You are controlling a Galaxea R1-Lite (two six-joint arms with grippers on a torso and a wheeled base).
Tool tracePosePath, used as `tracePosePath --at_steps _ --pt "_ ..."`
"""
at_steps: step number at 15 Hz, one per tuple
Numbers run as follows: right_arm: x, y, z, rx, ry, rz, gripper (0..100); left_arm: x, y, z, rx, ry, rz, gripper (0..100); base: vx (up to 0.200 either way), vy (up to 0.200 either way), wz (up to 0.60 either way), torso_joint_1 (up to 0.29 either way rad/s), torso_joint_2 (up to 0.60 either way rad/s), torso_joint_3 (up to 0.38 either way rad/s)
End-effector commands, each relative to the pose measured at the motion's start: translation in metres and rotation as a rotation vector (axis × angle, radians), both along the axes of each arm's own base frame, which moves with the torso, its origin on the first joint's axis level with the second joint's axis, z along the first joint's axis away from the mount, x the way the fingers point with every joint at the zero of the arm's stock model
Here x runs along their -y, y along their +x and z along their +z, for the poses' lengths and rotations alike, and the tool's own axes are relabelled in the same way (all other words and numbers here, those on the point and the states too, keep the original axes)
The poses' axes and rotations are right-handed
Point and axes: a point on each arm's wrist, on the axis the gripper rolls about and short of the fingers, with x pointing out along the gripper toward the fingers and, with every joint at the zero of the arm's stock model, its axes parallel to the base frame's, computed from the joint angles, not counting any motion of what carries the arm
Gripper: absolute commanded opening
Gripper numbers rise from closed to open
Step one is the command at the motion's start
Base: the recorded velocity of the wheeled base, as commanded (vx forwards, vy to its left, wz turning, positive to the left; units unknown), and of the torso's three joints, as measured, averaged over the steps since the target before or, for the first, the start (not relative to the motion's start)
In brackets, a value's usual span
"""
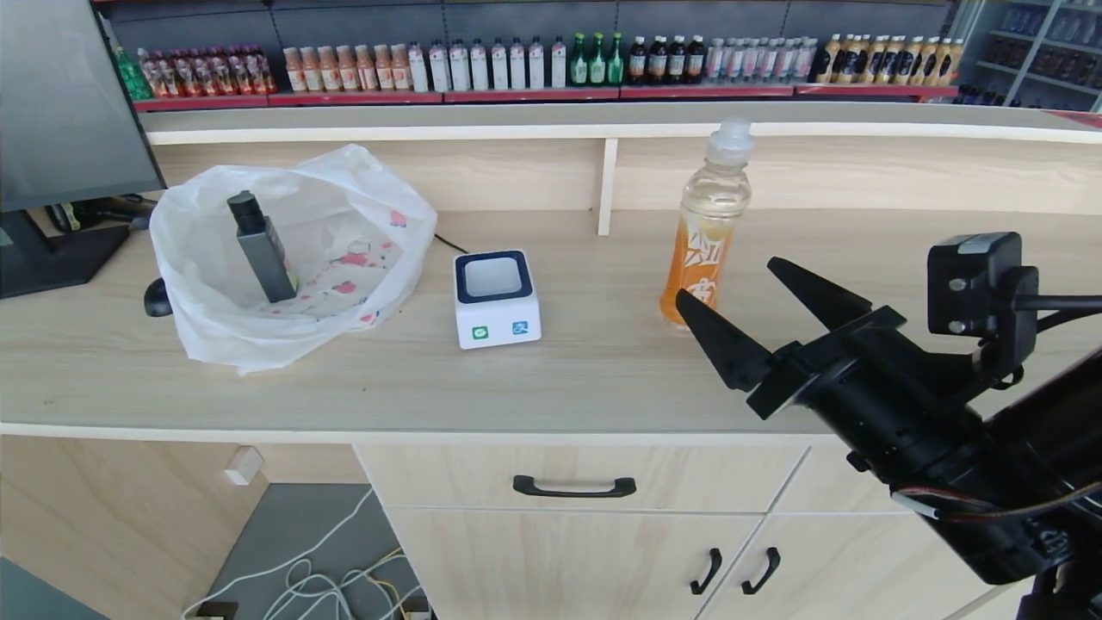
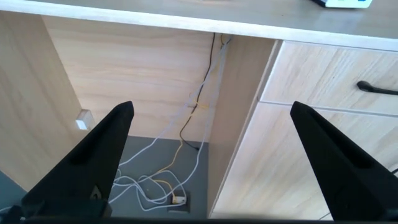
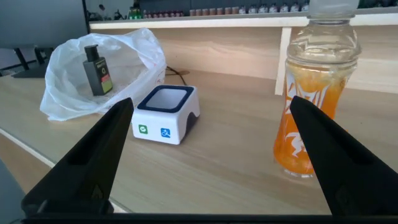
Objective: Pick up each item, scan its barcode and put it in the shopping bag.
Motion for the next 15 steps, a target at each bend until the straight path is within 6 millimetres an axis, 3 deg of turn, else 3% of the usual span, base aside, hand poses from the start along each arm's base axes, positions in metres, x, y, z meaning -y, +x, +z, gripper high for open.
tracePosePath --at_steps 1,6,10,15 --pt "-0.001 0.003 -0.005 -0.014 -0.016 -0.004 100 0.000 0.000 0.000 0.002 0.003 0.000 100 0.000 -0.200 0.00 0.022 0.01 0.007" --pt "-0.003 0.003 -0.002 -0.014 0.008 -0.016 100 0.000 0.000 0.000 0.003 0.007 0.000 100 0.000 0.000 0.00 0.000 0.00 0.000" --pt "-0.011 0.014 0.014 -0.049 -0.015 -0.024 100 0.000 0.000 0.000 0.003 0.007 0.000 100 0.000 0.000 0.00 0.000 0.00 0.000" --pt "-0.011 0.032 0.015 -0.134 -0.026 -0.054 100 0.000 0.000 0.000 0.002 0.007 0.000 100 0.000 0.000 0.00 0.000 0.00 0.000"
